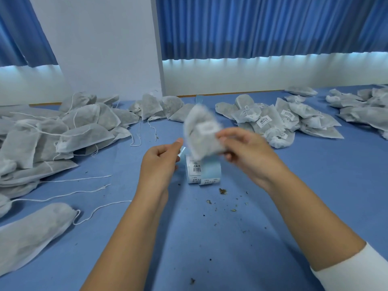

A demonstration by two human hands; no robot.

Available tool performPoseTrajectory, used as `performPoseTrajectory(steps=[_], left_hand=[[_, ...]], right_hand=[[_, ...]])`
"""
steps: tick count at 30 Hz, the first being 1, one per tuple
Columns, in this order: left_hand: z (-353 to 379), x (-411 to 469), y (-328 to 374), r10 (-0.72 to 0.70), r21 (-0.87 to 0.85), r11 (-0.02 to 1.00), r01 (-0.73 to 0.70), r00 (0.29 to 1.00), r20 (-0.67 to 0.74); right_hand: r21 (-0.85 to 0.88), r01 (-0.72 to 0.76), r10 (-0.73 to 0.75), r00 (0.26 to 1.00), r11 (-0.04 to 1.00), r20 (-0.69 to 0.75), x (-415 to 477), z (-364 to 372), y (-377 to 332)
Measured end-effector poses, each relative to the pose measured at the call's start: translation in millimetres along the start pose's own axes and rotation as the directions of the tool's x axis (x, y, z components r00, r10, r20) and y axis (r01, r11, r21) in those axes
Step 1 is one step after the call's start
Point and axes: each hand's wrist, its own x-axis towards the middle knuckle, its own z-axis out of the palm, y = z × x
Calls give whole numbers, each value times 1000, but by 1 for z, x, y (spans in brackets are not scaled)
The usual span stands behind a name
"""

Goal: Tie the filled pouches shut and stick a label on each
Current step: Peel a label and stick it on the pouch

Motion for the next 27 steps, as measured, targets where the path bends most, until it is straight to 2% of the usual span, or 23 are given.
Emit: performPoseTrajectory(steps=[2,4,5,8,10,16,18,22,27], left_hand=[[-3,1,1,0,2,1000,0,1000,-22],[-4,0,1,-4,3,1000,4,1000,-22],[-4,0,1,-2,14,1000,2,1000,-20],[-3,0,1,24,94,995,-22,1000,-16],[-3,1,1,36,140,990,-34,999,-10],[-11,8,4,57,227,972,-53,998,-14],[-17,12,6,62,236,970,-54,998,-26],[-34,24,11,40,251,968,-23,997,-65],[-57,42,9,-20,388,921,36,999,-46]], right_hand=[[215,156,-108,970,964,-220,6,-13,-6],[341,199,-121,964,919,-237,9,-23,-8],[323,173,-110,973,931,-205,10,-24,-6],[69,67,-59,992,995,-112,6,-11,2],[-119,54,-59,998,991,-35,2,1,5],[-436,189,-157,982,880,109,4,36,5],[-533,235,-176,971,813,161,13,53,1],[-715,329,-142,940,618,310,44,99,-13],[-817,424,38,880,391,474,90,170,-12]])
